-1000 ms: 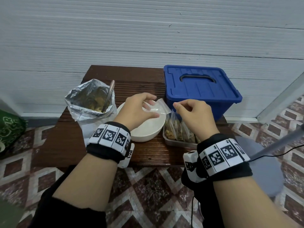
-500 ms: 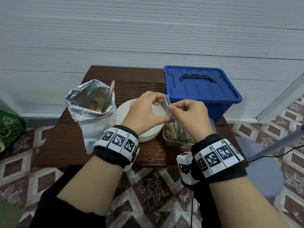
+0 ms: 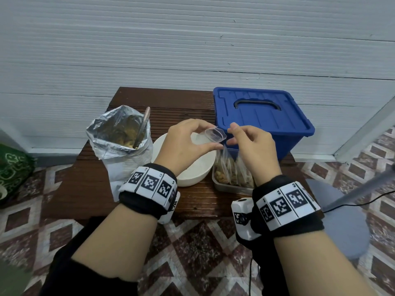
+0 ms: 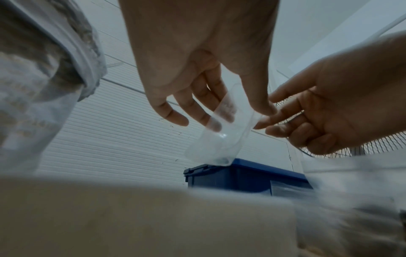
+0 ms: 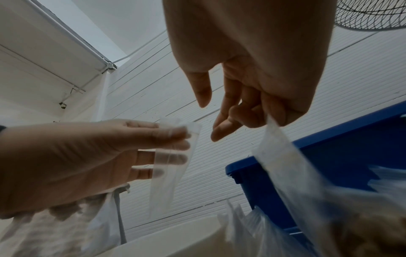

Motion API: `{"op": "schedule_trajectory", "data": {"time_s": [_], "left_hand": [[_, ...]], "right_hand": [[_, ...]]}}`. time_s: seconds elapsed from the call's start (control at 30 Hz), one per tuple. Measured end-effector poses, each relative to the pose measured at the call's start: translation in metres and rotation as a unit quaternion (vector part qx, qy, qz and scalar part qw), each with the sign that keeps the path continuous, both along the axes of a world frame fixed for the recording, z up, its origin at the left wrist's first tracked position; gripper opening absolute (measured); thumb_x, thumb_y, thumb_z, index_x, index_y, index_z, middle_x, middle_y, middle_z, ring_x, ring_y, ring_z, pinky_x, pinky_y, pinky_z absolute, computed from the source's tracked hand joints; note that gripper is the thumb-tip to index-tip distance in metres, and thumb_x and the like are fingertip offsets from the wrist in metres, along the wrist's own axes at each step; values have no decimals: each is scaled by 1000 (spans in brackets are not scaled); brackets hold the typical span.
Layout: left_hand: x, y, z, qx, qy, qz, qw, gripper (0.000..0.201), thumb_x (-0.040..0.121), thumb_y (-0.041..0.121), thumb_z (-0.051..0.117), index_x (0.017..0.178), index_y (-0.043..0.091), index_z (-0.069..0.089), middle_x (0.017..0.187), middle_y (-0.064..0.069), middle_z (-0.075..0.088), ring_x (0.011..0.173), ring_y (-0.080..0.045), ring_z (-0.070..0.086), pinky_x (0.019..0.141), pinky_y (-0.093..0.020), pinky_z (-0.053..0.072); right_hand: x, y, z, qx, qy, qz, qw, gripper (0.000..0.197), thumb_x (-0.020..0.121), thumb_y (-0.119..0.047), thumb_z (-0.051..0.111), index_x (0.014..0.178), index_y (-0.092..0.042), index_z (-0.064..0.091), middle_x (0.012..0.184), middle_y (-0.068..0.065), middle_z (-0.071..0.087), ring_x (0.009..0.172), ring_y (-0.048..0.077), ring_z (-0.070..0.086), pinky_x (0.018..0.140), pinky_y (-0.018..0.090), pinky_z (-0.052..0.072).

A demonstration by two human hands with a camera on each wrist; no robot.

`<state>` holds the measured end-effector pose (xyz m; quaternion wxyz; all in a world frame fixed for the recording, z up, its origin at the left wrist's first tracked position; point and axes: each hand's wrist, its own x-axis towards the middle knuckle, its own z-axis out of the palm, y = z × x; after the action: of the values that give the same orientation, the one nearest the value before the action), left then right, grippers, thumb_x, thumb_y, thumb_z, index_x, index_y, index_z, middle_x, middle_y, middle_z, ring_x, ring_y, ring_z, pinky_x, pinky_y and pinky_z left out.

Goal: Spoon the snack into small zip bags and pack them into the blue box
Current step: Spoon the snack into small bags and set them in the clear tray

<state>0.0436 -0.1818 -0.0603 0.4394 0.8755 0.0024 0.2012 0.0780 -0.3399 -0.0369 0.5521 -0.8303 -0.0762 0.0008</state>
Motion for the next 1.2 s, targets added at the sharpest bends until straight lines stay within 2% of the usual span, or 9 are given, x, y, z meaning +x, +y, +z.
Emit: {"op": "schedule_trajectory", "data": {"time_s": [0.13,0.27,0.4,0.53,0.7,0.8,0.93,1.07,1.2], "left_hand": [[-7,3,11,-53,-22,-1,998,38,65,35,86,99,32,69,97,22,68,96,8,59,84,-3,38],[-17,8,26,-106,-44,12,993,41,64,35,87,101,33,68,103,15,70,100,3,63,89,-16,49],[-33,17,51,-157,-105,55,980,45,64,37,86,104,28,69,102,11,71,99,-2,65,88,-30,54],[-52,34,81,-204,-193,99,955,47,66,33,81,108,18,65,97,10,69,87,4,64,75,-13,49],[-73,84,90,-96,-245,209,942,44,72,41,82,111,27,64,106,7,69,101,-10,65,90,-38,53],[-83,114,83,-34,-226,266,936,44,70,49,80,107,34,63,103,12,68,98,-7,64,88,-30,51],[-95,144,67,-14,-142,290,946,46,66,47,83,106,32,66,101,10,68,96,-5,63,86,-17,48],[-96,154,52,-21,-63,262,963,48,64,40,85,107,25,70,97,13,68,87,8,61,75,-2,43],[-93,155,40,-27,-27,239,970,38,62,40,87,95,34,69,88,19,68,83,14,59,70,0,41]], "right_hand": [[1,-1,4,36,-1,-26,999,34,96,-43,46,93,-21,71,79,-8,70,68,-16,53,63,14,35],[-2,6,6,54,7,-20,998,33,98,-42,43,93,-23,70,80,-7,69,74,-6,54,66,18,39],[-7,20,6,67,-11,2,998,30,98,-38,45,90,-22,69,78,-6,69,73,-14,54,67,13,37],[-14,41,7,69,-20,47,996,27,96,-38,49,90,-22,69,80,-3,69,78,-3,57,66,12,37],[-23,77,12,33,-40,119,992,17,92,-38,56,91,-26,68,86,-5,69,85,1,59,68,7,40],[-25,100,13,18,-53,142,988,19,90,-38,60,100,-24,69,90,-8,68,86,0,59,74,13,43],[-22,130,10,-3,-58,152,987,31,89,-38,63,111,-18,67,81,-12,63,71,-6,54,63,3,40],[-15,146,6,-10,-85,119,989,26,86,-36,67,102,-16,70,72,-12,58,65,-3,51,61,8,38],[-18,156,5,-30,-137,111,984,13,89,-29,64,87,-17,68,79,-5,63,73,6,55,68,21,39]]}}
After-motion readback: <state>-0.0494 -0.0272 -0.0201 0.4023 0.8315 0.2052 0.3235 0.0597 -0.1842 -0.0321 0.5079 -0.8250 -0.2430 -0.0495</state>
